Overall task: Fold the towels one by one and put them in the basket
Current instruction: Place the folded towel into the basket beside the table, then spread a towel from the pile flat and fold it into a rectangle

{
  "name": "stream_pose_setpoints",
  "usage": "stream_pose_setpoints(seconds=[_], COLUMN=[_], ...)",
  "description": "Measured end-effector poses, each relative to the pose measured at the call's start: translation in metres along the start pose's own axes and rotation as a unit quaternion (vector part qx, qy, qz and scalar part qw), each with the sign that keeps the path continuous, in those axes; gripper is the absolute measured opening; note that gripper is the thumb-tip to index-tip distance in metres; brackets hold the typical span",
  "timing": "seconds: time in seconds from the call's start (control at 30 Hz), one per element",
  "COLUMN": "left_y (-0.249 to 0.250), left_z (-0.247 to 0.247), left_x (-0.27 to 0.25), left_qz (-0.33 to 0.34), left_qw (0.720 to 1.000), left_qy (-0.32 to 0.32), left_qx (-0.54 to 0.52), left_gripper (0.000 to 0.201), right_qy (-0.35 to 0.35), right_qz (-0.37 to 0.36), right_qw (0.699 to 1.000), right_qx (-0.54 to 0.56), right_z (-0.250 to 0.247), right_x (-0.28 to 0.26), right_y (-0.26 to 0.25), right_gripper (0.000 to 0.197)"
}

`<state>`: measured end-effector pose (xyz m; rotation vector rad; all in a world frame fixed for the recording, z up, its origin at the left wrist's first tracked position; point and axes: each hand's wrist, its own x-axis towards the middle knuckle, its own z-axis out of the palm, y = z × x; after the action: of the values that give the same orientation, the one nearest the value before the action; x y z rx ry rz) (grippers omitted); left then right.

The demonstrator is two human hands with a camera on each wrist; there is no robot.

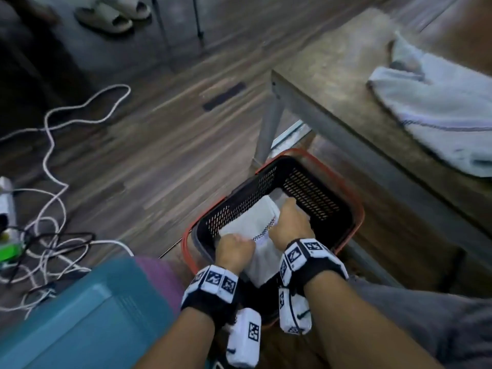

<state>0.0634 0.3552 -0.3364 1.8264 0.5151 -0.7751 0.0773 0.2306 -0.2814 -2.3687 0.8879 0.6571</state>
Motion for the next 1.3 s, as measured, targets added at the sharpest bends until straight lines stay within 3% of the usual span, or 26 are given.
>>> stream_pose_setpoints(seconds=[0.1,0.23,0.37,0.53,0.73,0.8,0.9,1.03,1.17,1.3], left_y=[-0.003,-0.008,-0.01,-0.005,0.014,0.023,0.049,0.098,0.151,0.211], left_z=[0.007,0.009,0.012,0.011,-0.002,-0.006,-0.003,0.018,0.064,0.132], left_x=[0.022,0.045,0.058,0.063,0.029,0.018,-0.007,-0.049,-0.083,-0.1], left_qz=[-0.059,-0.136,-0.164,-0.173,-0.124,-0.076,0.056,0.205,0.362,0.483], left_qw=[0.998,0.978,0.958,0.959,0.971,0.977,0.988,0.975,0.929,0.853], left_qy=[0.024,0.055,0.035,0.03,0.042,0.033,0.018,-0.007,-0.044,-0.075], left_qx=[0.018,0.15,0.234,0.224,0.2,0.196,0.146,0.084,0.072,0.185], left_gripper=[0.033,0.047,0.052,0.058,0.063,0.056,0.027,0.013,0.017,0.008], right_qy=[-0.028,-0.093,-0.154,-0.173,-0.115,-0.08,-0.008,0.067,0.14,0.186], right_qz=[-0.017,-0.044,-0.04,-0.046,-0.109,-0.14,-0.2,-0.26,-0.252,-0.189], right_qw=[0.999,0.994,0.986,0.983,0.981,0.974,0.956,0.935,0.932,0.944], right_qx=[0.023,0.041,0.038,0.046,0.109,0.157,0.213,0.233,0.221,0.199], right_z=[0.021,0.037,0.052,0.054,0.028,0.008,-0.042,-0.14,-0.241,-0.302], right_x=[0.017,0.034,0.038,0.037,0.02,0.012,-0.004,-0.036,-0.072,-0.086], right_y=[0.01,0.018,0.029,0.037,0.029,0.017,-0.002,-0.004,0.039,0.108], right_gripper=[0.063,0.048,0.062,0.048,0.023,0.013,0.005,0.009,0.02,0.019])
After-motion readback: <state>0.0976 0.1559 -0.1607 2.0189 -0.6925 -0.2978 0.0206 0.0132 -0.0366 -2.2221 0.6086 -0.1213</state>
